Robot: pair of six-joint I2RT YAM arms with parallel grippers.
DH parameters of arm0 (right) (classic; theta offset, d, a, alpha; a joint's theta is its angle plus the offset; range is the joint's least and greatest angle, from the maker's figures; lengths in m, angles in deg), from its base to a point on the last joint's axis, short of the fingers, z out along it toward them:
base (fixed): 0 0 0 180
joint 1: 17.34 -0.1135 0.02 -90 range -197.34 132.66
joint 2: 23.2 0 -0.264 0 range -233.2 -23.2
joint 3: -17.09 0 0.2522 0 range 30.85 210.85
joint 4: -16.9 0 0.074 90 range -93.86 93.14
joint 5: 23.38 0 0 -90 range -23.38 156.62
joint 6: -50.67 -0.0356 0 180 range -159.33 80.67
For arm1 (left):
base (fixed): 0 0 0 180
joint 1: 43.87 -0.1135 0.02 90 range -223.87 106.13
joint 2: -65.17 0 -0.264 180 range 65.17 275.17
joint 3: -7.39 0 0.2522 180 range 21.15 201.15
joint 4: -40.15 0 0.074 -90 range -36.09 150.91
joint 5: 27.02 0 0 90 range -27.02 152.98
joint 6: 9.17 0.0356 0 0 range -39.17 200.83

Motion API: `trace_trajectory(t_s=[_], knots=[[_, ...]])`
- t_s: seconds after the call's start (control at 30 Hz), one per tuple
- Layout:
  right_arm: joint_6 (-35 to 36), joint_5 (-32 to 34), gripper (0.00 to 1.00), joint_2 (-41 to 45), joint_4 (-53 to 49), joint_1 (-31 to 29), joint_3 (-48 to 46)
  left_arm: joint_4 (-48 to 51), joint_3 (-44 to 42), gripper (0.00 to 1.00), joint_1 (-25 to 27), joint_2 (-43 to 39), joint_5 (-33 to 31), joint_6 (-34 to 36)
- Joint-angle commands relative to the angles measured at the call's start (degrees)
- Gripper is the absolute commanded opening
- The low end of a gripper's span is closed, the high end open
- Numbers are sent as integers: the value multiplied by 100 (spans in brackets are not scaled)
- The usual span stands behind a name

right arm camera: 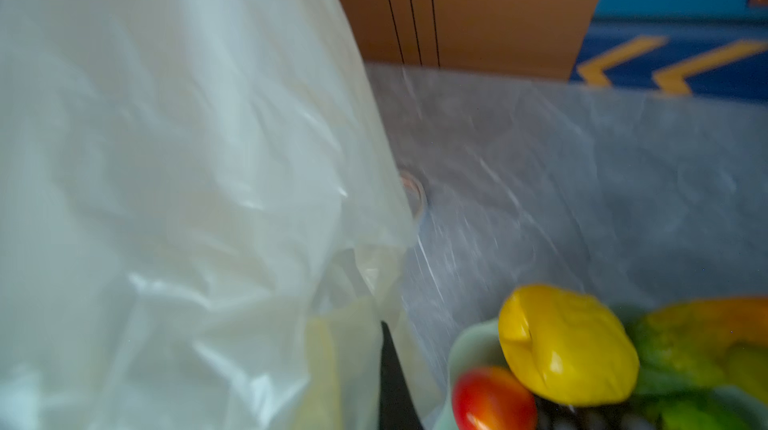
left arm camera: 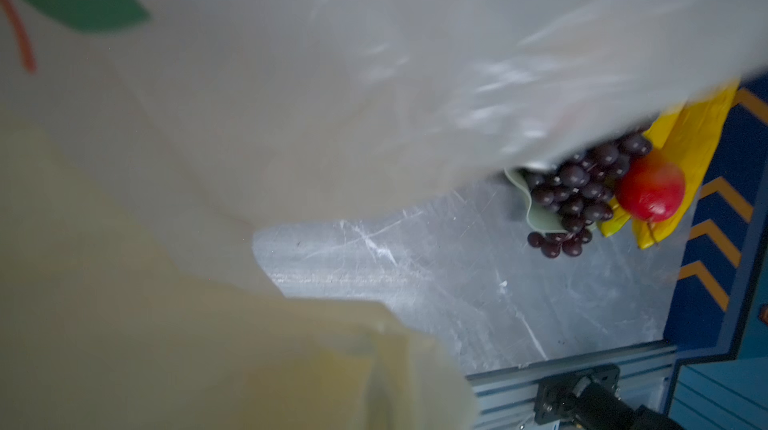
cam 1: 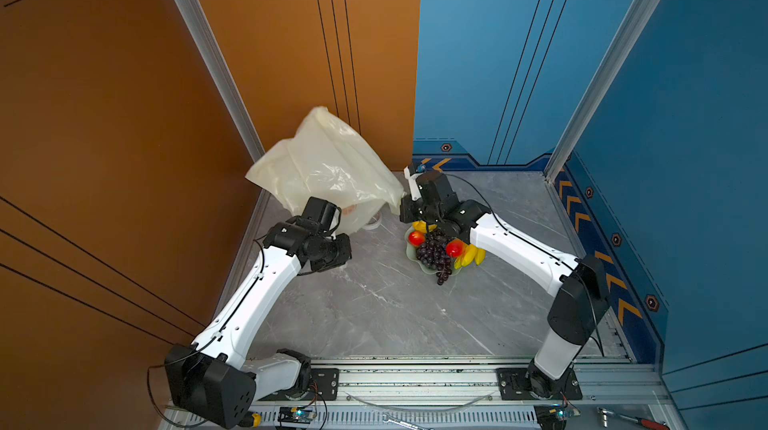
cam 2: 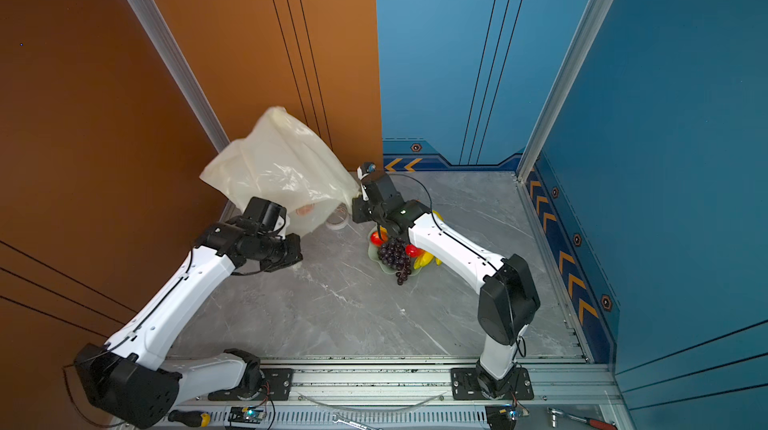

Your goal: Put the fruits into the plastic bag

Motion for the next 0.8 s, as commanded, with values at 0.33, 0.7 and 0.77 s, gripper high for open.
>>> trace_trajectory(t_s=[0.33,0.7,0.77], knots=[[-187,-238,0,499,-529,-100,121,3,-491,0,-278,-1294,76,-476],[-744,-408,36,609,-1203,408,43,-370,-523,0,-395,-1850,278,-783],[-763,-515,52,820,-1574,580,39,-371,-484,0,-400,-1843,347,-818]])
